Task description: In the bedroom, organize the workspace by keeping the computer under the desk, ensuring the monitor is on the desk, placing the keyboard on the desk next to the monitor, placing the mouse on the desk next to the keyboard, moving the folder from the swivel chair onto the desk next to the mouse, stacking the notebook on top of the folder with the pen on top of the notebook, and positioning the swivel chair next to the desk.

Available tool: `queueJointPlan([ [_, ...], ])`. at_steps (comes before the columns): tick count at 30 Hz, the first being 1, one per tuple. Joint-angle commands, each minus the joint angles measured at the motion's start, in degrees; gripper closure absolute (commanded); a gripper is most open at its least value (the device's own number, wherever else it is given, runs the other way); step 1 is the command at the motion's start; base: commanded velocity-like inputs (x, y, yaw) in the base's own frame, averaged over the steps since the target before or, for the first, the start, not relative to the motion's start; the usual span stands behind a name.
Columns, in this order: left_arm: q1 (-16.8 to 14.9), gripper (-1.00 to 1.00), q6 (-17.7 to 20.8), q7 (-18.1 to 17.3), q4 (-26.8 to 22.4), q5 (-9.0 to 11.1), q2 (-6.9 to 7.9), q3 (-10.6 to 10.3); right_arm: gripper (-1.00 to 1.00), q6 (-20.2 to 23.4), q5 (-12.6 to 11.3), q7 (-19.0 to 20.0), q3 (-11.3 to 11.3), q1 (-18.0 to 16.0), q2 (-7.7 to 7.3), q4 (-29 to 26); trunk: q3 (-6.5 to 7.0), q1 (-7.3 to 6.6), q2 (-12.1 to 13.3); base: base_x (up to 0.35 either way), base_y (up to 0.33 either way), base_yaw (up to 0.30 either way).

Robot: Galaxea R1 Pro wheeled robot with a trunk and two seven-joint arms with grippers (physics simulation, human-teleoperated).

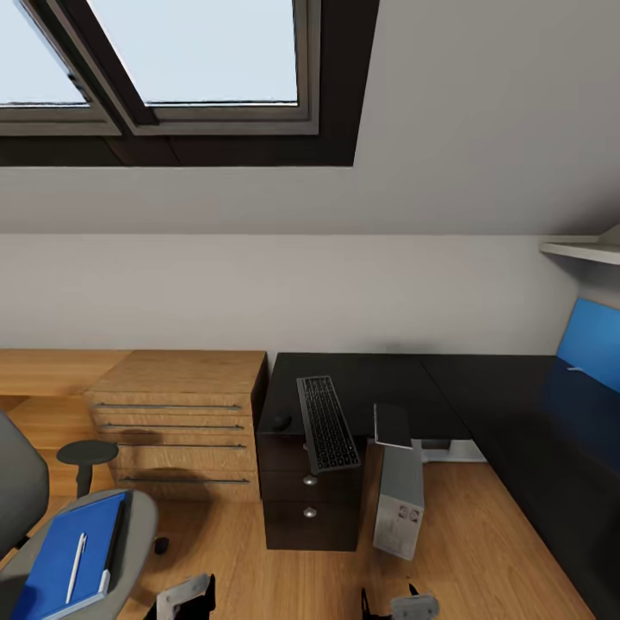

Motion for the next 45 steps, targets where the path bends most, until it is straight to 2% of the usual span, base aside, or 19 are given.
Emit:
queueJointPlan([
  [1, 1.1, -1.0, 1.5, 0.9, -4.5, 0.5, 1.03, -0.4, -1.0, 0.1, -0.5, -0.5, 0.4, -0.1, 0.16, -1.8, -0.26, 0.23, -0.5, 0.0, 0.0, 0.0],
  [4, 2.5, -1.0, 6.6, 2.4, -12.0, 0.6, 2.79, -0.4, -1.0, 0.6, -1.2, -0.5, 0.4, -0.1, 0.49, -4.9, -0.8, 0.89, -1.7, 0.0, 0.0, 0.0],
  [7, 4.0, -1.0, 16.0, 6.7, -22.8, 1.1, 5.23, -0.4, -1.0, 1.5, -3.4, -0.5, 0.4, -0.1, 0.81, -9.4, -1.34, 1.55, -2.9, 0.0, 0.0, 0.0],
  [10, 4.8, -1.0, 25.0, 13.5, -34.3, 5.2, 6.82, -0.1, -1.0, 3.6, -8.6, -0.4, 0.4, -0.2, 1.17, -16.0, -1.88, 2.21, -4.1, 0.0, 0.0, 0.0],
  [12, 5.0, -1.0, 26.9, 15.7, -37.5, 7.5, 7.11, 0.2, -1.0, 5.3, -11.5, -0.3, 0.4, -0.3, 1.29, -18.6, -2.24, 2.65, -4.9, 0.0, 0.0, 0.0],
  [13, 5.1, -1.0, 28.2, 17.4, -39.7, 9.4, 7.27, 0.5, -1.0, 7.5, -14.7, -0.1, 0.4, -0.3, 1.4, -21.4, -2.42, 2.87, -5.3, 0.0, 0.0, 0.0],
  [15, 5.1, -1.0, 29.0, 18.5, -41.2, 10.7, 7.33, 1.1, -1.0, 10.1, -18.0, 0.3, 0.4, -0.3, 1.48, -24.2, -2.78, 3.31, -6.1, 0.0, 0.0, 0.0],
  [16, 5.2, -1.0, 29.6, 19.2, -42.3, 11.6, 7.28, 1.9, -1.0, 13.0, -21.5, 1.1, 0.4, -0.3, 1.54, -27.0, -2.96, 3.53, -6.5, 0.0, 0.0, 0.0],
  [18, 5.2, -1.0, 30.0, 19.6, -43.4, 12.1, 7.16, 2.7, -1.0, 15.8, -25.2, 2.2, 0.4, -0.3, 1.52, -29.8, -3.31, 3.97, -7.3, 0.0, 0.0, 0.0],
  [20, 5.2, -1.0, 30.3, 20.1, -45.3, 12.6, 7.04, 4.2, -1.0, 19.6, -31.5, 4.4, 0.3, -0.3, 1.46, -33.7, -3.67, 4.41, -8.1, 0.0, 0.0, 0.0],
  [21, 5.2, -1.0, 30.5, 20.2, -46.4, 12.8, 6.96, 5.6, -1.0, 21.8, -36.1, 5.8, 0.3, -0.3, 1.41, -36.1, -3.85, 4.63, -8.5, 0.0, 0.0, 0.0],
  [23, 5.2, -1.0, 30.5, 20.3, -47.3, 13.0, 6.88, 7.0, -1.0, 23.7, -40.7, 7.2, 0.3, -0.4, 1.36, -38.0, -4.21, 5.06, -9.3, 0.0, 0.0, 0.0],
  [25, 5.3, -1.0, 30.6, 20.4, -48.3, 13.1, 6.79, 9.4, -1.0, 26.6, -48.1, 9.4, 0.2, -0.5, 1.31, -40.7, -4.57, 5.5, -10.1, 0.0, 0.0, 0.0],
  [26, 5.3, -1.0, 30.6, 20.4, -48.5, 13.1, 6.78, 10.0, -1.0, 27.1, -49.3, 9.7, 0.2, -0.5, 1.31, -41.2, -4.75, 5.72, -10.5, 0.0, 0.0, 0.0],
  [27, 4.9, -1.0, 30.7, 20.5, -48.8, 13.3, 6.75, 12.5, -1.0, 28.8, -52.7, 10.7, 0.2, -0.6, 1.23, -43.8, -4.93, 5.94, -10.9, 0.0, 0.0, 0.0],
  [33, 3.8, -1.0, 30.8, 20.5, -48.6, 13.5, 5.87, 13.8, -1.0, 29.7, -56.4, 13.4, -2.3, -0.6, -0.36, -45.6, -6.01, 7.26, -13.3, 0.0, 0.0, 0.0],
  [36, 3.6, -1.0, 30.9, 20.4, -46.7, 13.1, 3.27, 9.5, -1.0, 32.4, -59.6, 16.4, -4.0, -0.6, -2.13, -44.5, -6.55, 7.92, -14.5, 0.0, 0.0, 0.0],
  [39, 3.6, -1.0, 30.9, 20.3, -45.6, 12.6, 2.47, 7.3, -1.0, 34.6, -60.5, 17.3, -4.5, -0.6, -2.63, -44.1, -7.09, 8.58, -15.7, 0.0, 0.0, 0.0],
  [45, 3.6, -1.0, 31.1, 20.2, -45.2, 12.5, 2.29, 6.2, -1.0, 36.0, -60.8, 19.2, -5.0, -0.6, -3.71, -43.6, -8.16, 9.9, -18.1, 0.0, 0.0, 0.0],
])
